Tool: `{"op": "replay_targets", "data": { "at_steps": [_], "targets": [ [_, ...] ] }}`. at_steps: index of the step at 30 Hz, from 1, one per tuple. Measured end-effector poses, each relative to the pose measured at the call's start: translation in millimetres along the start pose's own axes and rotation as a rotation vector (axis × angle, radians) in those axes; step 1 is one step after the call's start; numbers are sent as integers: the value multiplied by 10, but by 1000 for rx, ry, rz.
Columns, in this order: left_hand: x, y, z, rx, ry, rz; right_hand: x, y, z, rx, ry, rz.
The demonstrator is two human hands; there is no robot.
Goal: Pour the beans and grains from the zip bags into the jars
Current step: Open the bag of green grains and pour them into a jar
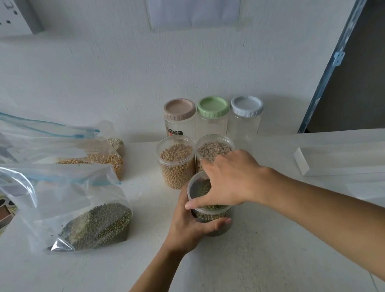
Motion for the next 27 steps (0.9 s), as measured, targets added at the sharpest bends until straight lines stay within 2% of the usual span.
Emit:
{"op": "replay_targets", "data": {
  "at_steps": [9, 16, 19, 21, 24, 27],
  "targets": [
    [13, 11, -10, 16, -13, -15, -169, 115, -20, -153, 311, -311],
    [-13, 14, -28, 18, 0, -24, -207, 11, -70, -237, 506, -309],
    [-20, 26, -16, 30, 2, -23, -144, 4, -66, -239, 489, -343],
    [-9, 25, -7, 23, -8, -22, -69, 13, -56, -223, 395, -343],
    [-6, 23, -4, 12, -17, -19, -46, -21, -29, -174, 269, -178],
    [-21, 19, -10, 16, -14, -4, -131, -60, -7, -111, 260, -134]
  ]
}}
Point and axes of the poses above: each hand's wrist, its own z-axis away from the middle knuckle, its own y-axis out of the back of the hand, x = y × z, the point moved 8 cm from there along -z, towards the middle knuckle, and after that the axes turned 3 degrees about -x, right-handed, at the moved point
